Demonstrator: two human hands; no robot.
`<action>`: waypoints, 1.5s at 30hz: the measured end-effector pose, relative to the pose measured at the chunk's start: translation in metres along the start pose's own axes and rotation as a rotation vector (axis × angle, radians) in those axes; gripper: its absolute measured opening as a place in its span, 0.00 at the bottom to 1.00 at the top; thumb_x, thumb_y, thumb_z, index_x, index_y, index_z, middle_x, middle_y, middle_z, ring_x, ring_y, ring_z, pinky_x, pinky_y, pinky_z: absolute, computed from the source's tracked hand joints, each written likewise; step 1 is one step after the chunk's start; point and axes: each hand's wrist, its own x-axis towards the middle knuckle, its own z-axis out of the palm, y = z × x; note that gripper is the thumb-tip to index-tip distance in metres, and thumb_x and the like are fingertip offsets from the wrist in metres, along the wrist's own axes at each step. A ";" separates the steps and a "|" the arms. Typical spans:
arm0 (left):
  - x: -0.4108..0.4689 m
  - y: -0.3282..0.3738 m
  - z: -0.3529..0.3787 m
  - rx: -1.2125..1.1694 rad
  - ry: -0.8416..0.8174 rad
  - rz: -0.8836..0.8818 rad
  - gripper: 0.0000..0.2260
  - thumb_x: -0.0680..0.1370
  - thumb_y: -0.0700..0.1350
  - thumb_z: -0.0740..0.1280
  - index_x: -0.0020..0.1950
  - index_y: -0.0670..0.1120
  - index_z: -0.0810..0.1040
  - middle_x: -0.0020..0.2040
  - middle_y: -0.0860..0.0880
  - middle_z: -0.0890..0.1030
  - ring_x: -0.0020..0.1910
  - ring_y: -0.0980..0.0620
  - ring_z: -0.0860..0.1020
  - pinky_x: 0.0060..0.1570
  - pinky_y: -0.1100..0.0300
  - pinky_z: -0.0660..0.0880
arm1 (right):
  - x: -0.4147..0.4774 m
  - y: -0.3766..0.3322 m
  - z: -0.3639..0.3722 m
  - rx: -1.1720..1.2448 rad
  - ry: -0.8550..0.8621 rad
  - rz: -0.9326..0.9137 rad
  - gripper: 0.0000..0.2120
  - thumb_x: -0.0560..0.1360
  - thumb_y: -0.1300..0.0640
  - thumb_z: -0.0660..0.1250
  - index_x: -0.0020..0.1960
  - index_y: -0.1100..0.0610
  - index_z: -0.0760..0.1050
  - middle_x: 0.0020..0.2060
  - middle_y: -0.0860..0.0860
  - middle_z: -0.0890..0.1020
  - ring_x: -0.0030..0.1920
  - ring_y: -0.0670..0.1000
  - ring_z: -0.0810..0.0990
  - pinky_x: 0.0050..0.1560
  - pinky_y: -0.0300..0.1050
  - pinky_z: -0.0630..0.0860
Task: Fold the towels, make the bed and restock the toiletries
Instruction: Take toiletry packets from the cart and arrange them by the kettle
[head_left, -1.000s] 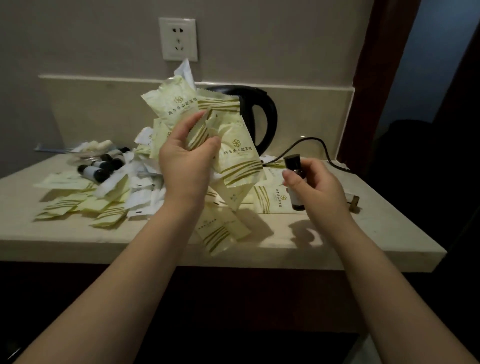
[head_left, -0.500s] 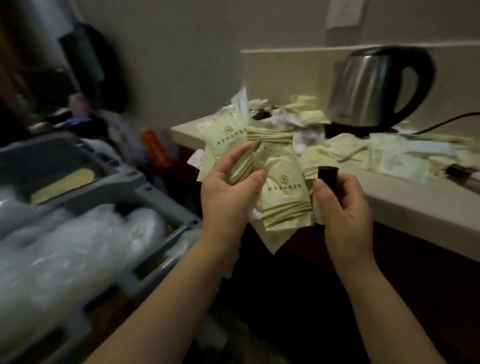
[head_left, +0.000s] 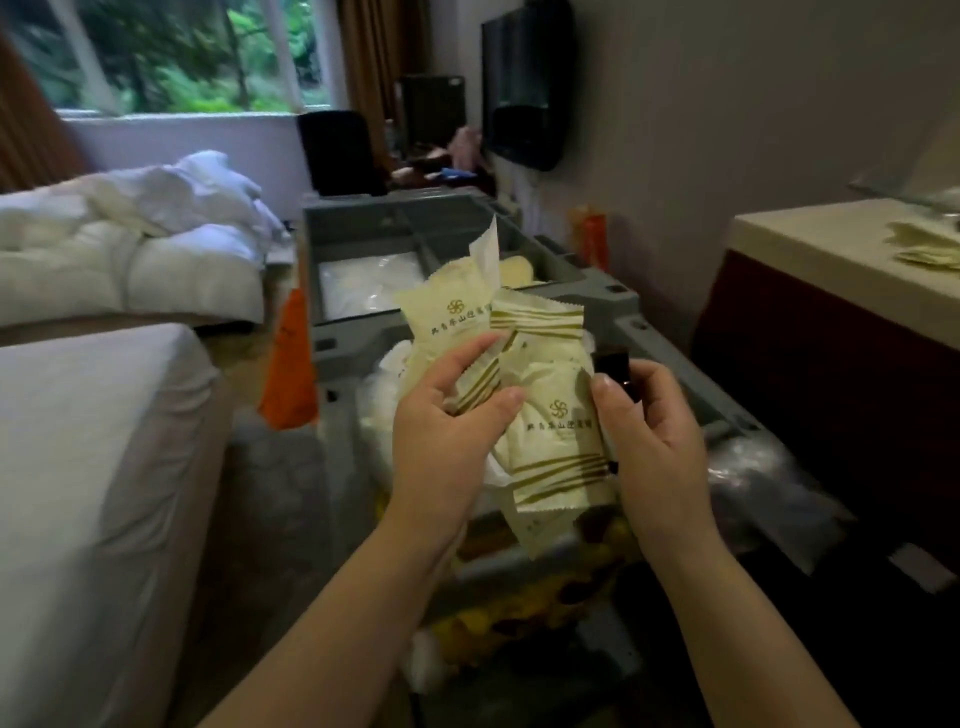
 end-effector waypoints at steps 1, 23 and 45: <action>0.013 0.005 -0.032 0.015 0.008 0.013 0.19 0.73 0.32 0.69 0.48 0.58 0.80 0.48 0.58 0.84 0.49 0.53 0.83 0.47 0.53 0.81 | 0.006 0.003 0.035 0.015 -0.036 -0.005 0.06 0.75 0.49 0.64 0.51 0.48 0.73 0.38 0.40 0.81 0.36 0.40 0.79 0.35 0.35 0.75; 0.405 -0.017 -0.367 0.043 -0.003 -0.164 0.19 0.71 0.31 0.70 0.43 0.58 0.82 0.44 0.55 0.85 0.42 0.56 0.83 0.34 0.64 0.78 | 0.305 0.089 0.420 -0.357 -0.011 0.042 0.04 0.76 0.49 0.65 0.46 0.41 0.71 0.43 0.44 0.79 0.43 0.45 0.78 0.36 0.35 0.74; 0.799 -0.092 -0.388 -0.050 -0.712 -0.236 0.18 0.73 0.34 0.70 0.47 0.60 0.79 0.53 0.56 0.80 0.51 0.55 0.81 0.42 0.62 0.81 | 0.502 0.178 0.574 -0.382 0.780 0.195 0.04 0.77 0.55 0.66 0.49 0.47 0.76 0.42 0.44 0.81 0.40 0.38 0.80 0.34 0.27 0.73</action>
